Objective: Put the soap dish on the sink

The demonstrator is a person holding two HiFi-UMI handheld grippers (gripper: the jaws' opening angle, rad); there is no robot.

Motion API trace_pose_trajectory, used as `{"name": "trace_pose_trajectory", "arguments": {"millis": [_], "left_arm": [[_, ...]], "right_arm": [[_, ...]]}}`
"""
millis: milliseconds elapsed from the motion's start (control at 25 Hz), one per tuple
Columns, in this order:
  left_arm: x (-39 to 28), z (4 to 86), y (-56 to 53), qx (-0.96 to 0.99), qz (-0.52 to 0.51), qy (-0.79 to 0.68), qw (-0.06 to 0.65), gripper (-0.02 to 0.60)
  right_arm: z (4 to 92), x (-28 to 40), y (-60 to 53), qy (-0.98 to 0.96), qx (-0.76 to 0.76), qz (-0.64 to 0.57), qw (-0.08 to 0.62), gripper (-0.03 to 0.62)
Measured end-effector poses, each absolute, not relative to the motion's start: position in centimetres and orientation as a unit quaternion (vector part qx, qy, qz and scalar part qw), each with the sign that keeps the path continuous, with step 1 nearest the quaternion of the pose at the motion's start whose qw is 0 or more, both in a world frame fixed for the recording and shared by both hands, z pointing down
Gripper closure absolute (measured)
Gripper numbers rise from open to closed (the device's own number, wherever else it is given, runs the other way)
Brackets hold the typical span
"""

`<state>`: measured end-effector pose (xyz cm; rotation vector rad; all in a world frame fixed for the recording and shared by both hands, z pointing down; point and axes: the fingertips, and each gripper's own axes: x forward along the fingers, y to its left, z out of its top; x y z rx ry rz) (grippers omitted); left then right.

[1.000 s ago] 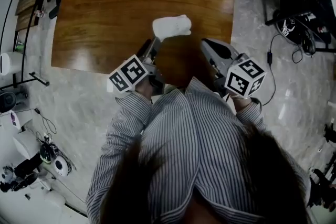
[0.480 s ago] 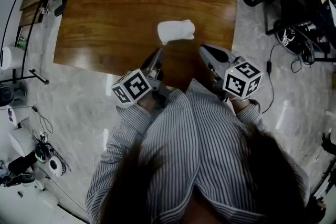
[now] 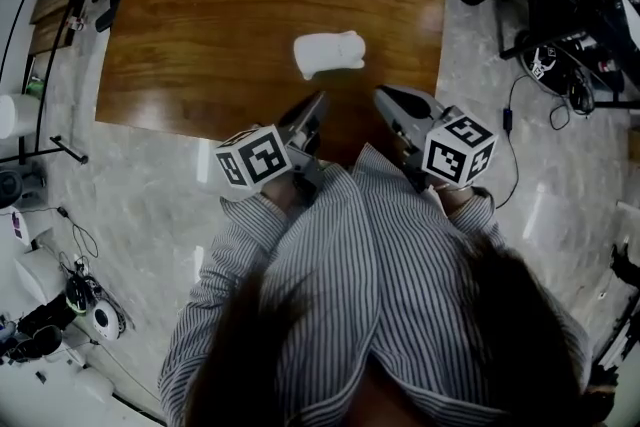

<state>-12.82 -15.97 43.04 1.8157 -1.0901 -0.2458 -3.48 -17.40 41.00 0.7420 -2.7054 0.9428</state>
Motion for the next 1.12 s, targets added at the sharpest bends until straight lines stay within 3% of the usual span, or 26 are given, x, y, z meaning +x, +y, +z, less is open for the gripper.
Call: {"name": "trace_pose_trajectory", "arguments": {"millis": [1120], "left_arm": [[-12.6,43.1,-17.1,0.756,-0.1,-0.423,0.489,0.58]], "right_arm": [[40.9,-3.2,-17.7,-0.906,0.268,0.313,0.093,0.592]]}}
